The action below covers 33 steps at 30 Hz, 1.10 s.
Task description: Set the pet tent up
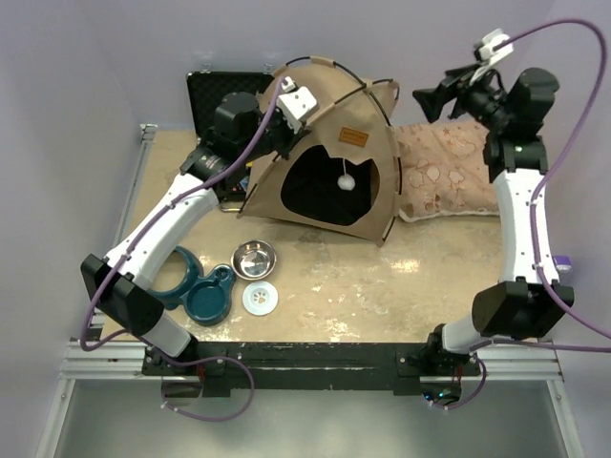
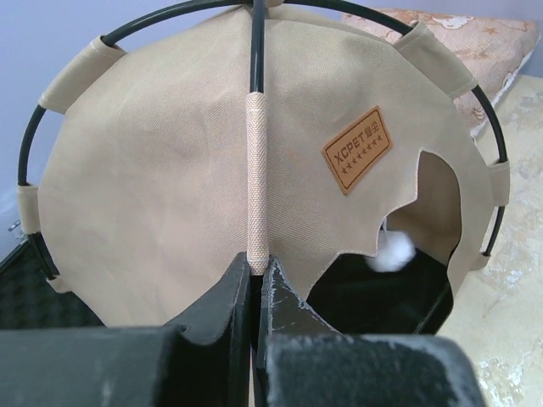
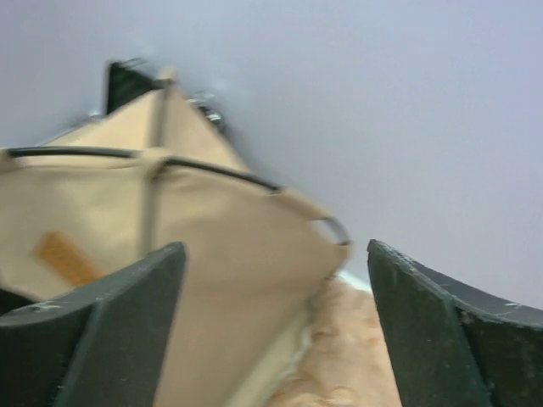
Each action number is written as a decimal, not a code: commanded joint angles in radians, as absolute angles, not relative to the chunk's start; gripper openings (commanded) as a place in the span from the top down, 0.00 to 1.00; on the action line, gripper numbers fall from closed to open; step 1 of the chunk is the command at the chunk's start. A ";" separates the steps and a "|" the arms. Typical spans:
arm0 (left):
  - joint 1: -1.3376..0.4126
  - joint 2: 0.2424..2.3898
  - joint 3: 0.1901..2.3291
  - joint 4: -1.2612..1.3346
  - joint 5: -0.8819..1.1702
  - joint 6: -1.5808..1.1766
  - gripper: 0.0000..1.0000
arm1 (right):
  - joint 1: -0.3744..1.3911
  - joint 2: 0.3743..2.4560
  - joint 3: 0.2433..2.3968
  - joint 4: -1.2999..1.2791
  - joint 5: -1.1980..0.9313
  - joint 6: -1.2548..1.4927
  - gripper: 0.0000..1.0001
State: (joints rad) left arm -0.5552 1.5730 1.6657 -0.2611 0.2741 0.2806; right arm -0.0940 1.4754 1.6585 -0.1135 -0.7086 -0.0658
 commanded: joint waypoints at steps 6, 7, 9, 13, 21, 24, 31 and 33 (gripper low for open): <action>-0.543 1.425 1.738 -0.181 0.270 0.296 1.00 | -0.183 1.794 1.936 -0.374 -0.387 -0.201 0.04; -0.543 1.419 1.741 -0.173 0.276 0.293 1.00 | -0.180 1.839 1.951 -0.412 -0.343 -0.234 0.03; -0.543 1.416 1.750 -0.169 0.287 0.287 1.00 | -0.179 1.903 1.957 -0.463 -0.296 -0.302 0.02; -0.543 1.417 1.772 -0.167 0.288 0.284 1.00 | -0.173 1.985 1.899 -0.480 -0.204 -0.385 0.02; -0.541 1.428 1.851 -0.173 0.215 0.317 1.00 | -0.166 2.160 1.790 -0.517 -0.198 -0.439 0.08; -0.541 1.424 1.852 -0.173 0.184 0.339 1.00 | -0.167 2.160 1.689 -0.511 -0.268 -0.446 0.28; -0.538 1.425 1.888 -0.098 0.037 0.387 1.00 | -0.164 1.959 1.462 -0.494 -0.481 -0.422 1.00; -0.537 1.428 1.894 -0.054 0.020 0.391 1.00 | -0.163 1.851 1.378 -0.474 -0.549 -0.394 1.00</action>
State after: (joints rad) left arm -0.5449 1.4532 1.8175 -0.2550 0.1242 0.3641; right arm -0.1692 2.0293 1.5208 -0.3901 -0.3862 -0.4297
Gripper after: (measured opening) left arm 0.057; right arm 0.008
